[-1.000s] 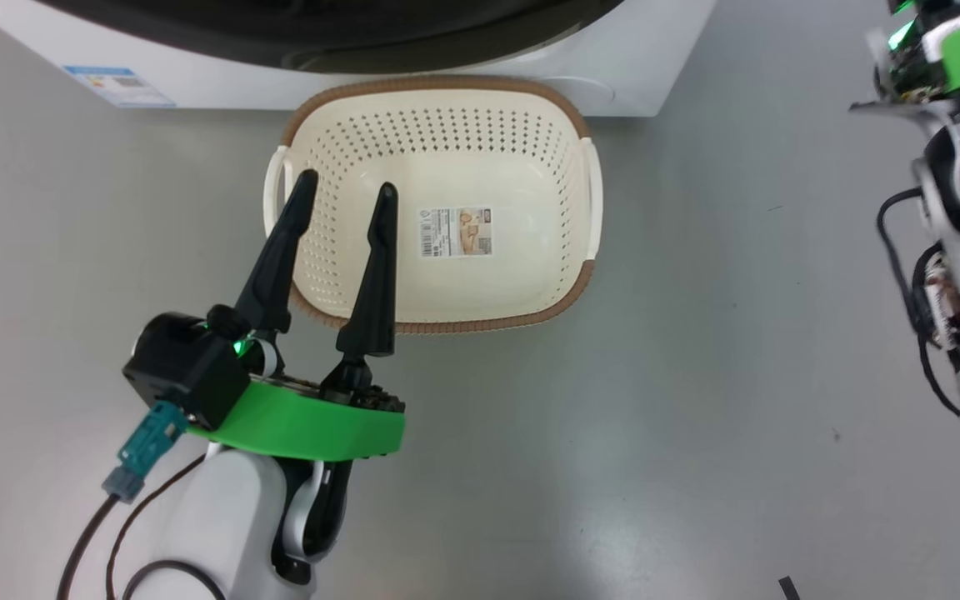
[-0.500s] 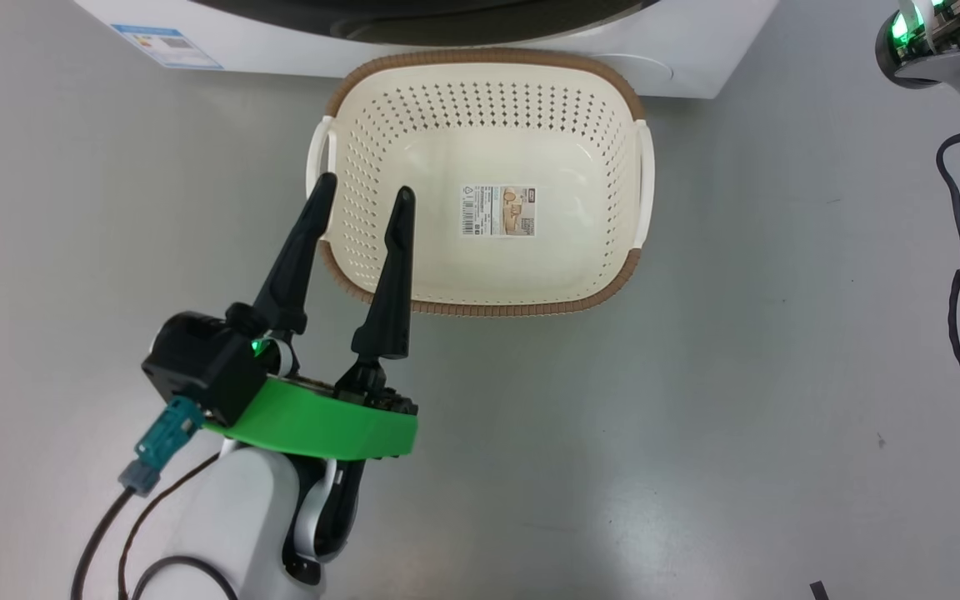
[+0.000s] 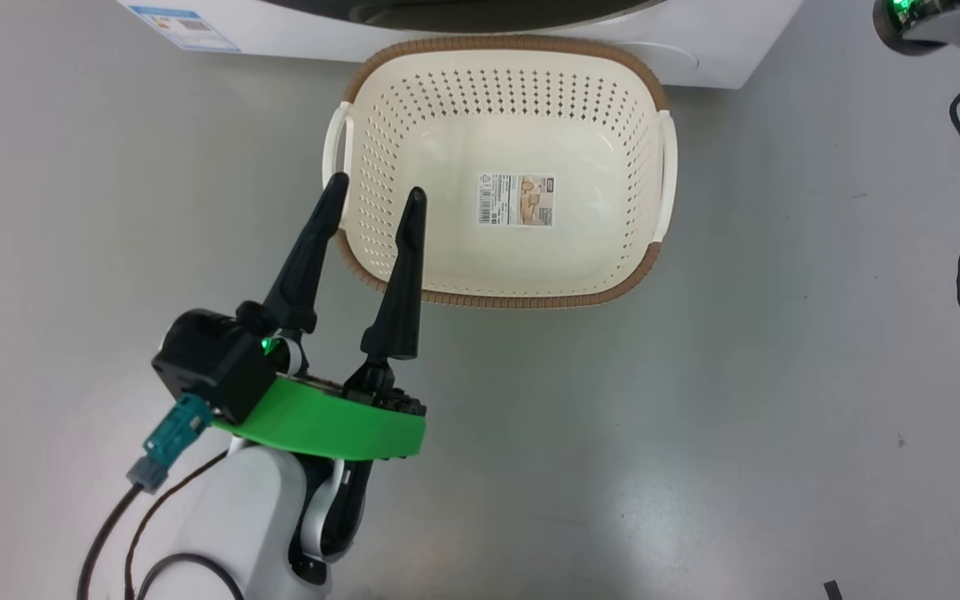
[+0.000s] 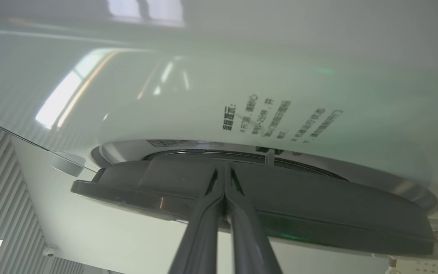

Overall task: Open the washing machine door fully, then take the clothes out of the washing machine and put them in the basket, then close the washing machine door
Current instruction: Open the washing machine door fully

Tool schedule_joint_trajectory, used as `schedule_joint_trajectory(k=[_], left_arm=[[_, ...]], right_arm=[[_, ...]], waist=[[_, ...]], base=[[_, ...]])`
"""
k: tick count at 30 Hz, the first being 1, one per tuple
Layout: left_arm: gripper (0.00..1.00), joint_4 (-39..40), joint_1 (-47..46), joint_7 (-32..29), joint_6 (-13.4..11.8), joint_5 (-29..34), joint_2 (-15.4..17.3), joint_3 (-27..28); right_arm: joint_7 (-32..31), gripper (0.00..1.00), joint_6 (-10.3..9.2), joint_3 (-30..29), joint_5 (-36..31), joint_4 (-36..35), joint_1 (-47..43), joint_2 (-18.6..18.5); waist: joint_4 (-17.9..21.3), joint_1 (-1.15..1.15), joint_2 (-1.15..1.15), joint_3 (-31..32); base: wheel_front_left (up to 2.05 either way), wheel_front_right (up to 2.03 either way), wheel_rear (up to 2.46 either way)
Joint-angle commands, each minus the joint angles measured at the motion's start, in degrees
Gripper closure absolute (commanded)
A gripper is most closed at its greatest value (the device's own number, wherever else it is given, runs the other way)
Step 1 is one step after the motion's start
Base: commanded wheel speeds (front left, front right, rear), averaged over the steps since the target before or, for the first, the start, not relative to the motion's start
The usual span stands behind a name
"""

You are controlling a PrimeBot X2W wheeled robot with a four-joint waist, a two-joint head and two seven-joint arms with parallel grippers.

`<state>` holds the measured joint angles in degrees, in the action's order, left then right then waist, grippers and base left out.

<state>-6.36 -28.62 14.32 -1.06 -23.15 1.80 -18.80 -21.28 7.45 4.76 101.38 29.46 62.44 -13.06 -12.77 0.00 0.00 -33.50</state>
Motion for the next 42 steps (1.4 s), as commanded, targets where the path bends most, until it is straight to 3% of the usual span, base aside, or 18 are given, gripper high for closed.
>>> schedule_joint_trajectory(k=[1, 20, 42], left_arm=[[0.0, 1.64, -0.47, 0.68, -0.39, -0.69, 1.08, 1.22], [0.0, 1.13, -0.17, 0.68, 0.06, -0.48, 1.08, 0.78], [0.0, 1.31, -0.32, 0.68, 0.68, -1.18, 1.08, -0.01]], right_arm=[[-0.68, 1.0, 0.03, 0.99, 0.66, -0.76, 1.63, 0.62], [-4.4, 1.0, 0.03, 3.37, 0.55, 6.54, 7.82, 0.66], [-9.66, 1.0, 0.03, 5.03, 0.06, 0.4, 3.48, 0.49]], waist=[[-0.22, 0.0, 0.0, -0.48], [-1.33, 0.0, 0.0, -2.04], [-0.97, 0.0, 0.0, -1.53]], base=[[0.0, 0.0, 0.0], [0.0, 0.0, 0.0], [0.0, 0.0, 0.0]])
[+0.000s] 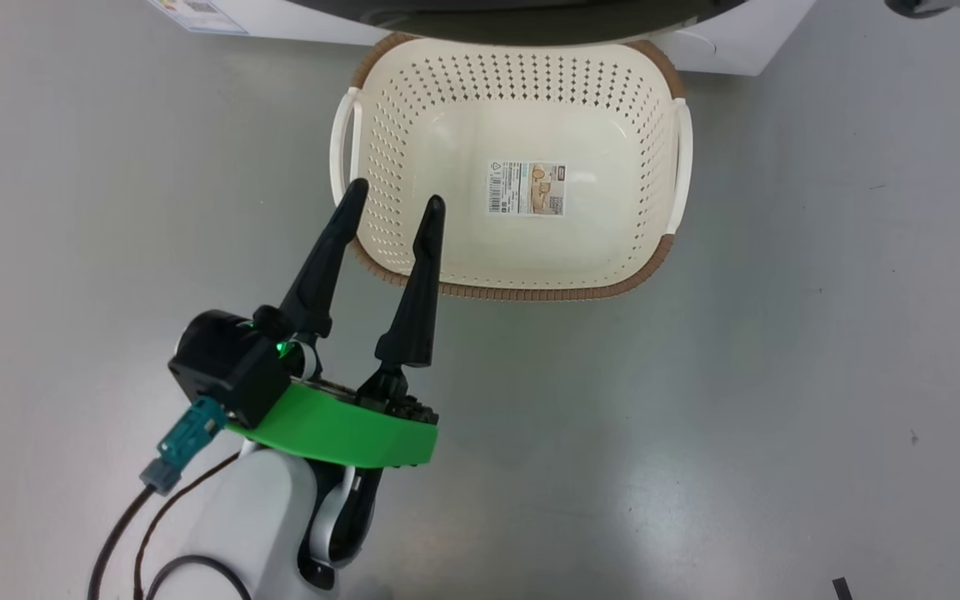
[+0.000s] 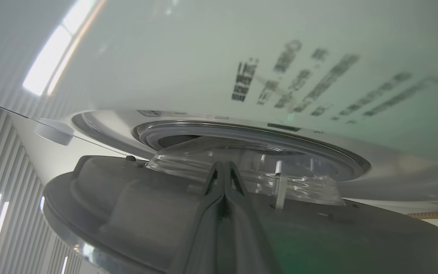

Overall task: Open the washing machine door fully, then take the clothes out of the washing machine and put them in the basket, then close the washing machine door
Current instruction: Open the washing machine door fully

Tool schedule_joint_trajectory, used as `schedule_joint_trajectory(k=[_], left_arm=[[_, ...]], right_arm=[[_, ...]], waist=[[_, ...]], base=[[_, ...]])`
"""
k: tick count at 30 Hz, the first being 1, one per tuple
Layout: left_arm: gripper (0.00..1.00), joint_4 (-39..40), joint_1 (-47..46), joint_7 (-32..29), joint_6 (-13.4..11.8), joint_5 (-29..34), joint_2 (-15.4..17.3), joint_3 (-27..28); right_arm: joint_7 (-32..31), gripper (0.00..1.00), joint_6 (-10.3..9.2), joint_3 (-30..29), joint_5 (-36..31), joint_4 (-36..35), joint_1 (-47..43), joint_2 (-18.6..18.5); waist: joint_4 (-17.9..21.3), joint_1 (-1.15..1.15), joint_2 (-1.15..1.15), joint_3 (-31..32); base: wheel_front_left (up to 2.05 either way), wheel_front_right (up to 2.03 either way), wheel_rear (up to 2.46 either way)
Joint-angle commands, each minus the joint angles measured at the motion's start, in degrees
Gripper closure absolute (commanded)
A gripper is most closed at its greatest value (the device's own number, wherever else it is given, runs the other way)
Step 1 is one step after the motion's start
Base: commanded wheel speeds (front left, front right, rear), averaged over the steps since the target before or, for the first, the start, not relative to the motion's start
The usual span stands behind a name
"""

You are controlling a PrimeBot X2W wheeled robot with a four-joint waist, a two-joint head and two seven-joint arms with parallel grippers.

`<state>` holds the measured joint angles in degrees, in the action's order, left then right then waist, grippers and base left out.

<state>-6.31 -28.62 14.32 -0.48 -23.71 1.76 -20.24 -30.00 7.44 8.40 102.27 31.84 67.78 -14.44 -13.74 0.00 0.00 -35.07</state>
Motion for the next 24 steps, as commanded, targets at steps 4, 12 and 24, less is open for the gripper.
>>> schedule_joint_trajectory(k=[4, 12, 24], left_arm=[[0.0, 1.15, -0.07, 0.68, 0.25, -0.57, 1.11, 2.07], [0.0, 1.28, 1.07, 0.68, 0.18, -0.65, 1.11, 3.74], [0.0, 0.74, 1.93, 0.68, 0.5, -0.06, 1.11, 4.83]], right_arm=[[-1.76, 1.0, 0.05, 2.24, -1.12, -2.39, -2.83, 1.69], [-3.41, 1.0, 0.05, 4.51, -1.56, -4.21, -6.09, 2.11], [-4.76, 1.0, 0.05, 7.18, -1.69, -7.28, -10.06, 3.15]], waist=[[0.06, 0.0, 0.0, 0.39], [1.08, 0.0, 0.0, 1.65], [2.8, 0.0, 0.0, 3.32]], base=[[0.0, 0.0, 0.0], [0.0, 0.0, 0.0], [0.0, 0.0, 0.0]])
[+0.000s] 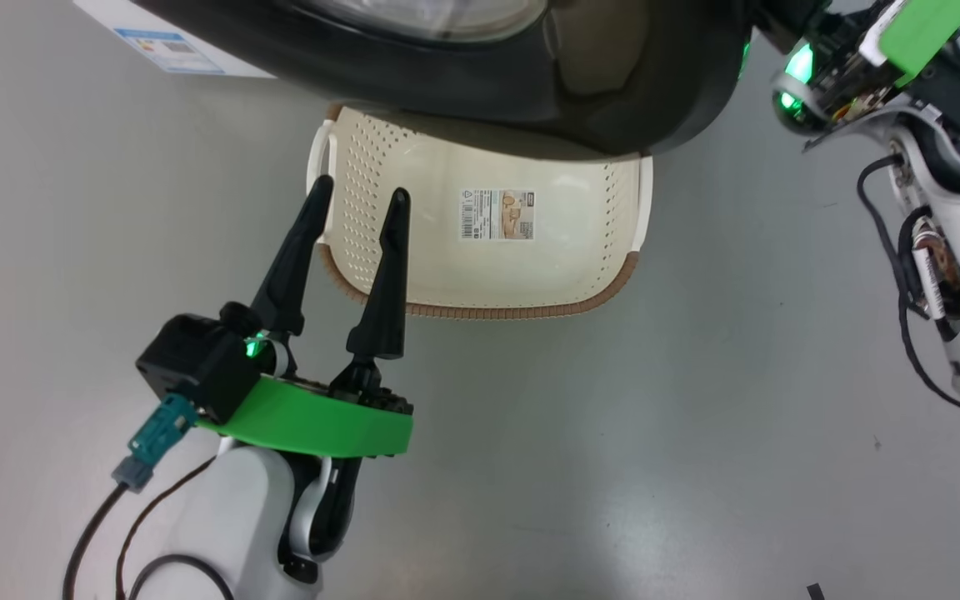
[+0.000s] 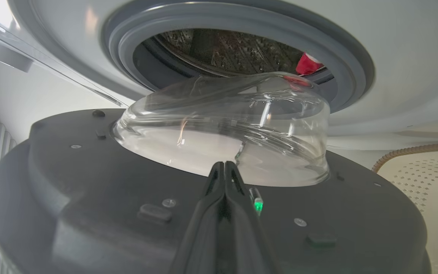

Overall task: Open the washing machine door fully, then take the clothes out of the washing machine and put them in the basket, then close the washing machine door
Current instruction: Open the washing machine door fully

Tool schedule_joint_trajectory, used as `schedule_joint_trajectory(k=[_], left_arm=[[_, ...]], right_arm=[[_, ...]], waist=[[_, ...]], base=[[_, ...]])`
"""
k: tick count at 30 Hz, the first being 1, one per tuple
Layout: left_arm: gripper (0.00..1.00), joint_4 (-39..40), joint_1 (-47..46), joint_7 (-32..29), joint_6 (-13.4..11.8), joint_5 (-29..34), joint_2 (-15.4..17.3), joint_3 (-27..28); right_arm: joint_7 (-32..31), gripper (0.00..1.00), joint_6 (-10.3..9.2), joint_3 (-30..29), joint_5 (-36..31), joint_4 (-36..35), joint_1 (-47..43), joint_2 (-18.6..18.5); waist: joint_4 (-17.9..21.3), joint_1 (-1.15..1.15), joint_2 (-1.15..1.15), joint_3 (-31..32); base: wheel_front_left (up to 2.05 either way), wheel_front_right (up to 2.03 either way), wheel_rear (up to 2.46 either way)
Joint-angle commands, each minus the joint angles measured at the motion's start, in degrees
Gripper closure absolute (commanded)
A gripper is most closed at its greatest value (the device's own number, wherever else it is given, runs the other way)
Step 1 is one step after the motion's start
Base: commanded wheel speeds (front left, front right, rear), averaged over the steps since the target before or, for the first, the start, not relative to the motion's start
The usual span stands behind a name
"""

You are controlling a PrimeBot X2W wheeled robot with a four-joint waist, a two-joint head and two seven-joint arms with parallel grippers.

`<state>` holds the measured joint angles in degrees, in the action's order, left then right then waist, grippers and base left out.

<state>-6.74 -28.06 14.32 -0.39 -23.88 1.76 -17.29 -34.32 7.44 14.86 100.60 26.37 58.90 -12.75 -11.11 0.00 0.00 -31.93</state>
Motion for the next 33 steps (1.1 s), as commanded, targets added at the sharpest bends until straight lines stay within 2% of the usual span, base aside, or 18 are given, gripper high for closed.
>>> schedule_joint_trajectory(k=[1, 13, 14, 15, 16, 17, 18, 24, 33], left_arm=[[0.0, 1.11, 1.45, 0.68, 0.44, 0.14, 1.11, 1.91], [0.0, 0.64, 2.12, 0.68, 1.05, 1.32, 1.11, 2.6], [0.0, 0.55, 2.11, 0.68, 1.11, 1.52, 1.11, 2.69], [0.0, 0.45, 2.1, 0.68, 1.17, 1.68, 1.11, 2.82], [0.0, 0.33, 2.07, 0.68, 1.23, 1.84, 1.11, 2.93], [0.0, 0.21, 2.04, 0.68, 1.26, 1.98, 1.11, 3.04], [0.0, 0.12, 2.0, 0.68, 1.25, 2.08, 1.11, 3.15], [0.0, -0.09, 1.82, 0.68, 1.28, 2.98, 1.11, 4.14], [0.0, 0.64, 2.25, 0.68, 1.3, 4.94, 1.11, 6.42]], right_arm=[[-0.49, 1.0, 0.05, 0.84, 0.04, -2.03, -1.42, 1.52], [1.01, 1.0, 0.05, 1.93, -0.96, -3.8, -2.95, 1.72], [1.71, 0.78, 0.05, 1.84, -1.33, -3.71, -2.94, 1.76], [2.27, 0.69, 0.05, 1.8, -1.66, -3.62, -2.95, 1.79], [3.07, 0.54, 0.05, 1.65, -2.16, -3.54, -2.97, 1.71], [3.83, 0.04, 0.05, 1.46, -2.59, -3.49, -3.02, 1.66], [4.5, 0.0, 0.05, 1.24, -3.0, -3.63, -3.11, 1.57], [10.97, 0.0, 0.05, -0.65, -7.87, -5.96, -4.85, -0.3], [23.42, 0.0, 0.05, 1.27, -21.41, -12.89, -10.04, -5.28]], waist=[[0.29, 0.0, 0.0, 0.37], [1.46, 0.0, 0.0, 1.46], [1.64, 0.0, 0.0, 1.45], [1.84, 0.0, 0.0, 1.46], [2.04, 0.0, 0.0, 1.5], [2.22, 0.0, 0.0, 1.54], [2.4, 0.0, 0.0, 1.6], [3.53, 0.0, 0.0, 1.93], [5.84, 0.0, 0.0, 1.92]], base=[[0.0, 0.0, 0.0], [0.0, 0.0, 0.0], [0.0, 0.0, 0.0], [0.0, 0.0, 0.0], [0.0, 0.0, 0.0], [0.0, 0.0, 0.0], [0.0, 0.0, 0.0], [0.0, 0.0, 0.0], [0.0, 0.0, 0.0]])
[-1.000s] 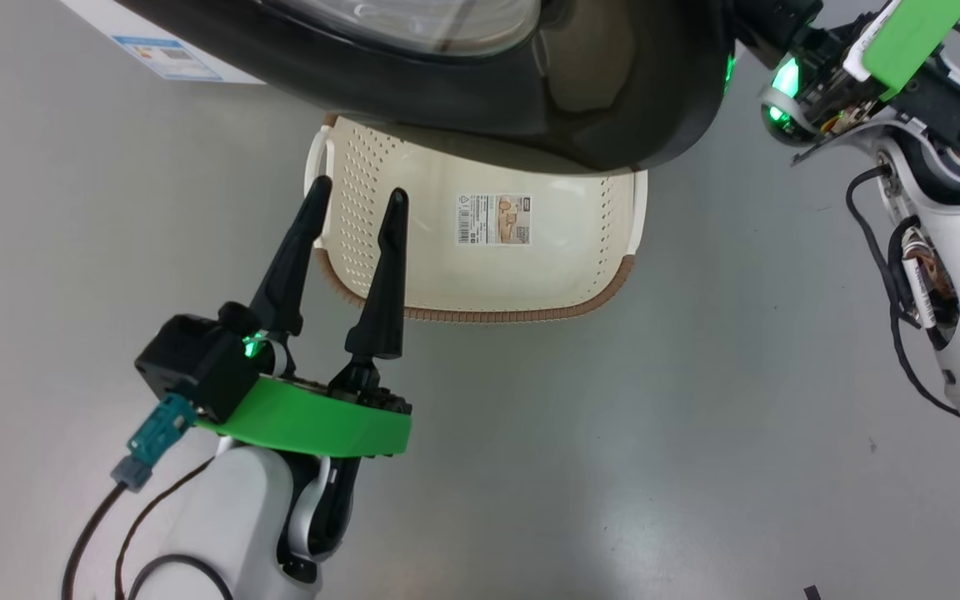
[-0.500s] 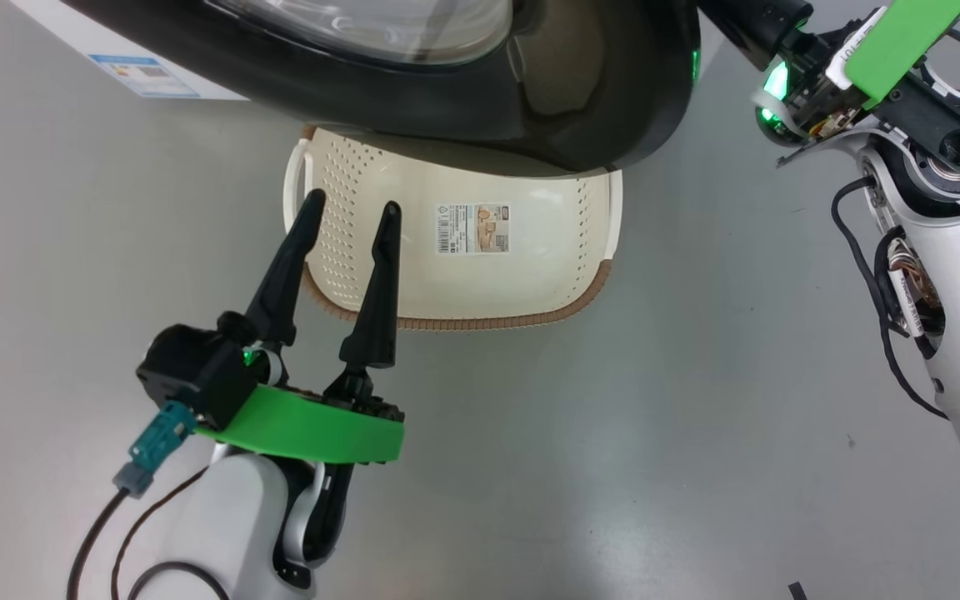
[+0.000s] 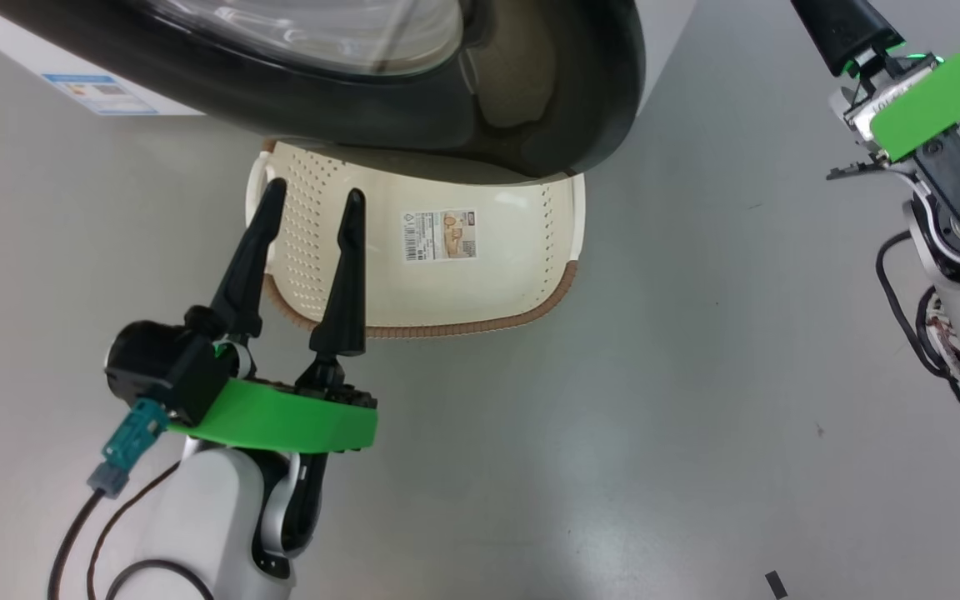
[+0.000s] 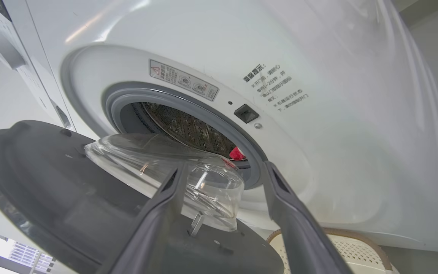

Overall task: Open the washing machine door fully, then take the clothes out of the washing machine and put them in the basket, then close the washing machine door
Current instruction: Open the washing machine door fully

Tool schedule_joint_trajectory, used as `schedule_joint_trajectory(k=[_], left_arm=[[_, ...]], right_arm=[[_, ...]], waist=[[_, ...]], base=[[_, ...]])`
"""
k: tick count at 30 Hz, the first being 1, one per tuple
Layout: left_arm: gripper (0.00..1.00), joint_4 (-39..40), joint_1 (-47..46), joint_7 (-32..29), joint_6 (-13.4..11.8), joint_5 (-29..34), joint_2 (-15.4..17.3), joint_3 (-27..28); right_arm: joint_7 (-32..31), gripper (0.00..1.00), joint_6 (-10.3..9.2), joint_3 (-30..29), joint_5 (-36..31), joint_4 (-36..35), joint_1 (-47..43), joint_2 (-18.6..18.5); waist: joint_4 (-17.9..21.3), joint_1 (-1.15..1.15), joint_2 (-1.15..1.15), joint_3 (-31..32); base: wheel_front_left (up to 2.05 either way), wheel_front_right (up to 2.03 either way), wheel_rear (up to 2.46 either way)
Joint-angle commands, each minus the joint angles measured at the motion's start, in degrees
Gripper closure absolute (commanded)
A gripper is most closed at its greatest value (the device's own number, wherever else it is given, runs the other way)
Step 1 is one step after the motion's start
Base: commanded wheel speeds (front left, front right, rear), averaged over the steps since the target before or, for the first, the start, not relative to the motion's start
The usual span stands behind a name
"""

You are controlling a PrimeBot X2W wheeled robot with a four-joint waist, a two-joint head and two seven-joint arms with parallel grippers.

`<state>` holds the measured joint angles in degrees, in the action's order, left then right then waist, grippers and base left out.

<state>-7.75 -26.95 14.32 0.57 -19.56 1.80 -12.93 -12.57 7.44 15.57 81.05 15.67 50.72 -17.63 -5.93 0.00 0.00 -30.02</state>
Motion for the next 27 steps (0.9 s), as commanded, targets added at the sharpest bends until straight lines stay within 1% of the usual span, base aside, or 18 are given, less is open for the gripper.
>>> schedule_joint_trajectory(k=[1, 2, 3, 7, 13, 18, 20, 27], left_arm=[[0.0, 1.83, 1.19, 0.68, 0.32, 0.77, 1.08, 2.28], [0.0, 1.83, 1.19, 0.68, 0.32, 0.77, 1.08, 2.28], [0.0, 2.1, 1.27, 0.68, 0.26, 0.74, 1.08, 2.54], [0.0, 2.68, 1.88, 0.68, -0.03, 1.05, 1.08, 3.71], [0.0, 2.7, 2.31, 0.68, -0.11, 2.21, 1.08, 4.99], [0.0, 3.13, 2.66, 0.68, 0.0, 2.82, 1.08, 5.52], [0.0, 3.47, 2.84, 0.68, 0.05, 3.08, 1.08, 5.66], [0.0, 3.96, 3.26, 0.68, -0.46, 2.67, 1.08, 5.38]], right_arm=[[3.58, 0.0, 0.05, 0.93, -3.74, -2.71, -2.47, -1.14], [3.58, 0.0, 0.05, 0.93, -3.74, -2.71, -2.47, -1.14], [5.44, 0.0, 0.05, 1.46, -5.7, -3.17, -3.07, -1.89], [13.58, 0.0, 0.05, 5.17, -16.39, -3.18, -4.88, -5.13], [23.34, 0.0, 0.05, 7.37, -26.37, -1.04, -6.96, -5.43], [27.0, 0.0, 0.05, 4.76, -34.27, -0.68, -9.68, -3.64], [27.38, 0.0, 0.05, 2.32, -36.14, -1.46, -11.54, -1.83], [27.55, 0.0, 0.05, -4.53, -44.04, -7.33, -19.15, 3.12]], waist=[[0.87, 0.0, 0.0, 0.03], [0.87, 0.0, 0.0, 0.03], [1.11, 0.0, 0.0, 0.05], [2.41, 0.0, 0.0, 0.24], [3.78, 0.0, 0.0, 0.76], [4.08, 0.0, 0.0, 1.12], [4.06, 0.0, 0.0, 1.23], [3.66, 0.0, 0.0, 1.53]], base=[[0.0, 0.0, 0.0], [0.0, 0.0, 0.0], [0.0, 0.0, 0.0], [0.0, 0.0, 0.0], [0.0, 0.0, 0.0], [0.0, 0.0, 0.0], [0.0, 0.0, 0.0], [0.0, 0.0, 0.0]])
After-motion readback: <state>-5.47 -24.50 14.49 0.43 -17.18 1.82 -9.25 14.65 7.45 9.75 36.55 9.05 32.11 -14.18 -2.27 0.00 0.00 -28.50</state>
